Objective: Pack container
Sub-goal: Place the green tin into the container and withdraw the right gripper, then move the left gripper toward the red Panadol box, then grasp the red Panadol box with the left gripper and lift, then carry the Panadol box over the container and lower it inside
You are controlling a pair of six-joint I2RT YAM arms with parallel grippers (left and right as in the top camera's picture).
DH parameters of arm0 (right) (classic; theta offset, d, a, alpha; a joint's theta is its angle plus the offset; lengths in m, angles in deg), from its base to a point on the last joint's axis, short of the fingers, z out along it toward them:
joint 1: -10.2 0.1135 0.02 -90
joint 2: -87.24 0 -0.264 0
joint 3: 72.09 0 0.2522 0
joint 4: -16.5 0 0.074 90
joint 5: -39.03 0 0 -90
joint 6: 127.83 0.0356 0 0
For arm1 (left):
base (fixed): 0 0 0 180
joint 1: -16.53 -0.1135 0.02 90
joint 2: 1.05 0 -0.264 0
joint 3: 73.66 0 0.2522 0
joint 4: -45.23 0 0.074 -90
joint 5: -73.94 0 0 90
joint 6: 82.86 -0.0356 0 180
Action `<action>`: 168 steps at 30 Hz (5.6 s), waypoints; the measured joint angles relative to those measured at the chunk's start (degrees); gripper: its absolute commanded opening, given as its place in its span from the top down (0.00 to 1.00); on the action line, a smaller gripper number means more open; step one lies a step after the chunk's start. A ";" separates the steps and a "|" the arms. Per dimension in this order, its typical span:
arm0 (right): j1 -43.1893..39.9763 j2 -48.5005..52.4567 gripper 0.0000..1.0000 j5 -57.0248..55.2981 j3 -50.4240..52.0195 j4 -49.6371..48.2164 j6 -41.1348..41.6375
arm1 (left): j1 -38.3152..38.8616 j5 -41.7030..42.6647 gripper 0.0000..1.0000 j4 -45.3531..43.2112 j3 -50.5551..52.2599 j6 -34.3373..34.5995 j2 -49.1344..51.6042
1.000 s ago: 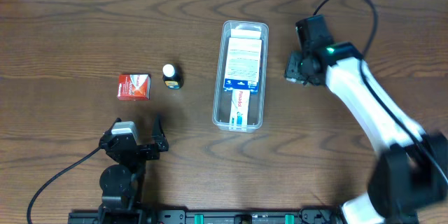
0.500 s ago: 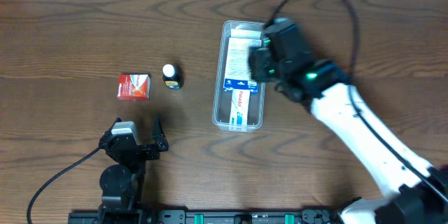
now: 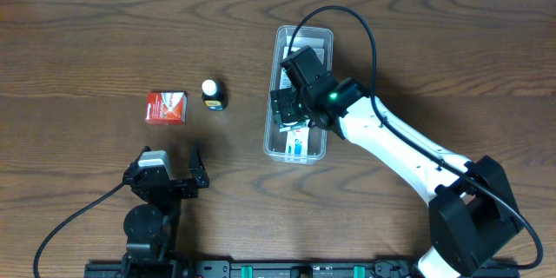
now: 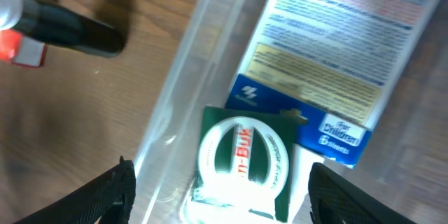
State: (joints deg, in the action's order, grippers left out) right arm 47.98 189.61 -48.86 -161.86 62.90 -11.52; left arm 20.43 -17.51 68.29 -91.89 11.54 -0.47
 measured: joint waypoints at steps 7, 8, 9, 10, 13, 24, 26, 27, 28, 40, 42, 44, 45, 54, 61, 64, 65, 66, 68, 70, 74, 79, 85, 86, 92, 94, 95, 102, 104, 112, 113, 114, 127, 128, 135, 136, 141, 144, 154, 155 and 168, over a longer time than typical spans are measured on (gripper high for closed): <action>-1.57 -0.44 0.26 1.05 0.00 -0.83 0.00 | 0.02 0.00 0.02 0.00 0.00 0.00 0.00; -2.27 -0.79 0.26 1.03 0.00 -0.85 0.00 | 0.02 0.00 0.02 0.00 0.00 0.00 0.00; -3.26 -1.31 0.26 1.11 0.00 -0.90 0.00 | 0.02 0.00 0.02 0.00 0.00 0.00 0.00; -4.42 -2.14 0.26 1.14 0.00 -0.96 0.02 | 0.02 0.00 0.02 0.00 0.00 0.00 0.00; -8.46 -5.84 0.23 1.09 0.00 -0.79 0.02 | 0.00 0.02 0.02 0.00 0.00 0.00 0.00; -30.18 -22.82 0.01 0.70 -0.02 3.21 0.24 | 0.02 0.00 0.02 0.00 0.00 0.00 0.00; -32.96 -22.93 0.01 0.68 0.00 4.17 0.24 | 0.02 0.00 0.02 -0.09 0.00 0.00 0.00; -34.34 -22.84 0.01 0.63 -0.02 5.16 0.22 | 0.02 0.00 0.02 -0.33 0.02 0.00 0.00; -35.17 -22.80 0.01 0.66 0.00 6.08 0.24 | 0.02 0.02 0.02 -0.85 0.15 0.00 0.00; -36.94 -22.75 0.01 0.76 0.00 11.89 0.24 | 0.00 1.40 0.02 0.92 -0.63 3.50 1.53; -36.94 -22.75 0.01 0.76 0.00 11.96 0.24 | 0.00 1.49 0.02 3.30 -2.71 4.85 4.63; -36.94 -22.75 0.01 0.81 0.00 11.98 0.24 | 0.00 0.79 0.02 6.75 -7.13 5.77 9.90; -36.94 -22.75 0.01 0.81 0.00 12.00 0.24 | 0.02 -0.17 0.02 8.68 -10.80 6.14 13.90; -36.92 -22.71 0.01 0.90 0.00 12.11 0.24 | -3.06 -7.58 0.02 23.87 -45.72 3.54 51.52; -36.94 -22.71 0.01 0.90 0.00 12.09 0.24 | -7.10 -8.46 0.02 27.85 -56.96 1.51 76.15; -36.94 -22.71 0.01 0.90 0.00 12.11 0.24 | -7.23 -8.59 0.02 27.28 -57.22 1.27 82.03; -36.92 -22.71 0.01 0.90 0.00 12.11 0.24 | -7.23 -8.63 0.02 27.12 -57.22 1.09 83.87; -36.92 -22.71 0.01 0.90 0.00 12.09 0.24 | -7.23 -8.63 0.02 26.80 -57.22 0.94 84.70; -36.92 -22.71 0.01 0.90 0.00 12.11 0.24 | -7.28 -8.66 0.02 25.75 -57.24 -0.09 87.12; -36.92 -22.71 0.01 0.90 0.00 12.11 0.24 | -7.37 -8.04 0.02 24.96 -57.24 -1.84 89.02; -36.92 -22.71 0.01 0.90 0.00 12.11 0.24 | -7.65 -4.76 0.02 24.50 -57.29 -6.97 93.35; -36.92 -22.71 0.01 0.90 0.00 12.11 0.24 | -8.28 -2.89 0.02 22.29 -57.29 -10.29 98.33; -36.92 -22.71 0.01 0.90 0.00 12.11 0.24 | -10.34 -2.03 0.02 19.04 -57.29 -11.43 101.07; -36.92 -22.71 0.01 0.90 0.00 12.11 0.22 | -10.71 -1.88 0.02 18.38 -57.29 -11.65 101.29; -36.92 -22.71 0.01 0.90 0.00 12.11 0.24 | -12.00 0.72 0.02 15.52 -57.29 -12.41 103.01; -36.92 -22.71 0.01 0.90 0.00 12.11 0.24 | -12.02 1.49 0.02 15.23 -57.29 -12.48 103.78; -36.92 -22.71 0.01 0.90 0.00 12.11 0.24 | -12.02 1.68 0.00 15.13 -57.29 -12.61 104.13; -36.92 -22.71 0.01 0.90 0.00 12.11 0.24 | -12.04 2.73 0.14 15.69 -57.29 -13.46 104.72; -36.92 -22.71 0.01 0.90 0.00 12.11 0.24 | -12.04 2.71 0.14 15.89 -57.29 -13.44 104.45; -36.92 -22.71 0.01 0.90 0.00 12.11 0.24 | -12.04 2.54 0.14 17.00 -57.29 -13.31 92.94; -36.94 -22.71 0.01 0.90 0.00 12.11 0.24 | -12.02 2.56 0.14 17.31 -57.29 -13.25 90.20; -36.92 -22.71 0.01 0.90 0.00 12.11 0.24 | -11.82 2.54 0.15 17.70 -57.29 -13.25 87.08; -36.92 -22.71 0.01 0.90 0.00 12.11 0.24 | 11.56 0.26 0.21 16.81 -57.35 -6.67 65.88; -36.92 -22.71 0.01 0.90 0.00 12.11 0.24 | 13.77 -0.46 0.21 16.11 -57.35 -5.86 66.23; -36.92 -22.71 0.01 0.90 0.00 12.11 0.24 | 27.30 -3.76 0.21 5.16 -57.40 -2.62 75.91; -36.92 -22.71 0.01 0.90 0.00 12.11 0.24 | 28.46 -3.91 0.21 2.95 -57.40 -2.47 77.81; -36.92 -22.71 0.01 0.90 0.00 12.15 0.24 | 32.11 -4.76 0.21 -10.01 -57.44 -1.62 89.22; -36.92 -22.69 0.01 0.90 0.00 12.13 0.24 | 32.20 -5.68 0.21 -15.72 -57.44 -1.51 94.90; -36.92 -22.71 0.01 0.90 0.00 12.11 0.24 | 32.11 -9.75 0.02 -23.34 -57.44 -1.36 102.22; -36.94 -22.71 0.01 0.90 0.00 12.11 0.24 | 32.09 -10.12 0.02 -24.09 -57.44 -1.31 102.20; -36.92 -22.69 0.01 0.90 0.00 12.09 0.24 | 31.78 -15.80 0.02 -16.37 -57.46 -1.22 94.51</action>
State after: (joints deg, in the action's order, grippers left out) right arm 11.07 166.92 -47.97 -161.86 74.99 -11.28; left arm 52.21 -33.32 51.92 -149.35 10.32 94.04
